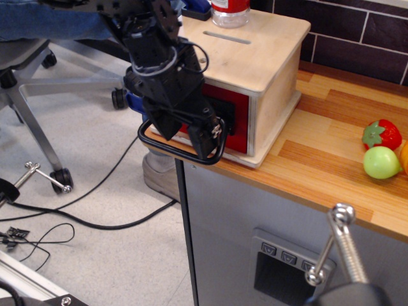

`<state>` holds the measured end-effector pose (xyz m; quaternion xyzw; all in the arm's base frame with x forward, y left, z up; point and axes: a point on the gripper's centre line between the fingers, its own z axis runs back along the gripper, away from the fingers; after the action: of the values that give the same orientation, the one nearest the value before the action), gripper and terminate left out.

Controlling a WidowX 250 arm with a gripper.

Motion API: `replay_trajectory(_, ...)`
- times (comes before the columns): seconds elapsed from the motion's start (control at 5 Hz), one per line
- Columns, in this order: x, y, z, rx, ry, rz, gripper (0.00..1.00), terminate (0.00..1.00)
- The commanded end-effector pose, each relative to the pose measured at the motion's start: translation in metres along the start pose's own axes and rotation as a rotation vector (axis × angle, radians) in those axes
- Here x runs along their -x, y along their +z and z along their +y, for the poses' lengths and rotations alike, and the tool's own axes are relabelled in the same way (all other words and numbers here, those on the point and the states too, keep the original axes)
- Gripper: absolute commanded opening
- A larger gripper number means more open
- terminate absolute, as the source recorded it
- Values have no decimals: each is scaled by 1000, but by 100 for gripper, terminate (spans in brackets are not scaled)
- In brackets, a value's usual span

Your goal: Open drawer of box

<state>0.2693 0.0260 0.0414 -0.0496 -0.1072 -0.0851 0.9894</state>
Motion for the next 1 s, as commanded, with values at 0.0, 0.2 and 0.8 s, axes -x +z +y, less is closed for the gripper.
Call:
replay_trajectory(0.0,25,-4,6,2,32,79,100,0)
replay_trajectory(0.2,37,-7,6,6,48,164,100,0)
replay_trajectory(0.8,78,3,-5,51,-12,339,100,0)
